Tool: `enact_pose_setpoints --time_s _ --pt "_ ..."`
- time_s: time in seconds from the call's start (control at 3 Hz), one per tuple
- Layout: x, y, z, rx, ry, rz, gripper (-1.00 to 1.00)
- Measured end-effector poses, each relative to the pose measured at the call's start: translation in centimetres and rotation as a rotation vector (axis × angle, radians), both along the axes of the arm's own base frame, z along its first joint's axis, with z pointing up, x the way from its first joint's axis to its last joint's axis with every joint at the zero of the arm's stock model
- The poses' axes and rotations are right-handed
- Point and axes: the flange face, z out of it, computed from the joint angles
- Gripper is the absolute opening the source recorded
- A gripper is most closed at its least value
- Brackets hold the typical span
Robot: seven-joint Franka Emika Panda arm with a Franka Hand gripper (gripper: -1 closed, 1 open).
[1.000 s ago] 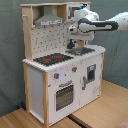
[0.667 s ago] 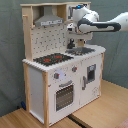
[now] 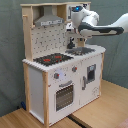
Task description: Play with the kitchen
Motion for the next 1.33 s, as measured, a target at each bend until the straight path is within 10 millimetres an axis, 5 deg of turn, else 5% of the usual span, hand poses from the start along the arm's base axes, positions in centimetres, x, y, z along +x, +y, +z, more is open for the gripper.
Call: enact_pose_setpoints --time_s 0.33,1.33 --pt "-0.5 0.6 0.4 -0.106 -0.051 0.002 1.0" --pt "-6.0 7.9 1.7 -0.392 -0.254 0.108 1.0"
